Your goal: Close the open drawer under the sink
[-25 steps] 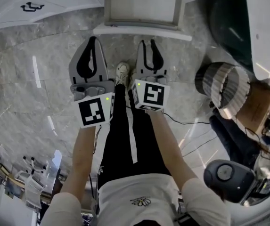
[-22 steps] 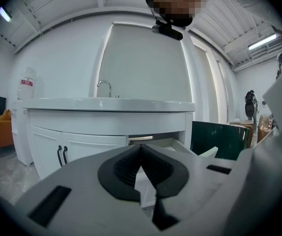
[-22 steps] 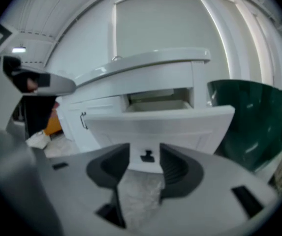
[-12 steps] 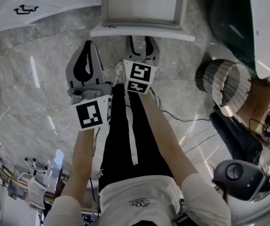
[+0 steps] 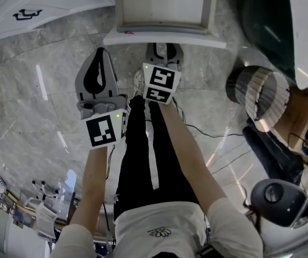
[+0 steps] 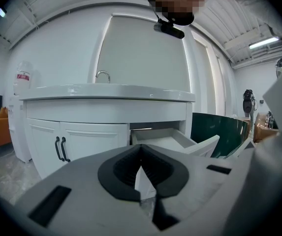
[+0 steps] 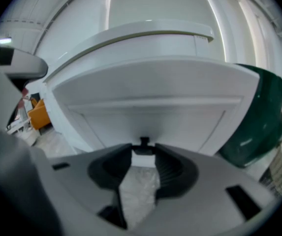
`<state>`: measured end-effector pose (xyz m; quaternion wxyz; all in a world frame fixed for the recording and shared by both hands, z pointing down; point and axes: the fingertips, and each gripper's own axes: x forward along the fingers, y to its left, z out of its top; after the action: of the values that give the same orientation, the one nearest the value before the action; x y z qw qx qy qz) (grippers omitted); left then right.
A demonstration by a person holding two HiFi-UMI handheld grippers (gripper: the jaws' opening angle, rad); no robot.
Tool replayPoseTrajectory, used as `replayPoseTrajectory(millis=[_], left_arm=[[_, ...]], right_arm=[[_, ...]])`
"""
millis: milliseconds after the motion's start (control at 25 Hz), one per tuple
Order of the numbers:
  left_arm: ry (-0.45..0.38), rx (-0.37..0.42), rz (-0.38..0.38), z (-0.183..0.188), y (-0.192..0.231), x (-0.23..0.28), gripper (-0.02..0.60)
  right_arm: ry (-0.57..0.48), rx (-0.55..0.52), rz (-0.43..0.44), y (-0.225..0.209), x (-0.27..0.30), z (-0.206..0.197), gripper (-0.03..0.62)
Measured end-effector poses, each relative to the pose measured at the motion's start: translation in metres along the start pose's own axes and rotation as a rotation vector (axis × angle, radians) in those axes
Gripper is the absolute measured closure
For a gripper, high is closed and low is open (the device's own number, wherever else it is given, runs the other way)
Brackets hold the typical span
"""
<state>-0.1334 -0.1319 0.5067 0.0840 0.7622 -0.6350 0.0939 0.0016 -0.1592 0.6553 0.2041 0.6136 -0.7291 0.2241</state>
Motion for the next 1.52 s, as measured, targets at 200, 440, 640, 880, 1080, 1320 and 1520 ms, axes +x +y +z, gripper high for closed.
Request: replayPoseTrajectory(millis=[200,440,640,880,1080,1320,1520], left_arm=[[-0.003,0.001,0.004,0.002,0.006,0.004,0.561],[-0.018,0.003,0.004,0.008,0.006,0.008,0.561],[-0.025,0.013,-0.006,0.013,0.002,0.009,0.56],[-0.009,0.012,0.002,0.01,0.004,0.011,0.561],[-0.007,0.01,0.021,0.011,0.009,0.016,0.561],[-0.014,0.012,0.028,0.018,0.005,0.013,0.56],[-0.026,0.029,0.02,0.022,0.006,0.017,0.56]], right_arm=[[-0.002,-0.027,0.006,0.001,0.0,-0.001,0.434],[0.012,-0.057,0.037,0.001,-0.003,0.001,0.439],[0.008,-0.084,0.067,0.002,-0.006,0.006,0.444],[-0.003,-0.11,0.099,0.004,-0.013,0.014,0.448],[-0.023,-0.142,0.129,0.008,-0.022,0.031,0.451],[-0.021,-0.143,0.134,0.008,-0.023,0.032,0.453],[-0.036,-0.117,0.112,0.008,-0.021,0.037,0.451]])
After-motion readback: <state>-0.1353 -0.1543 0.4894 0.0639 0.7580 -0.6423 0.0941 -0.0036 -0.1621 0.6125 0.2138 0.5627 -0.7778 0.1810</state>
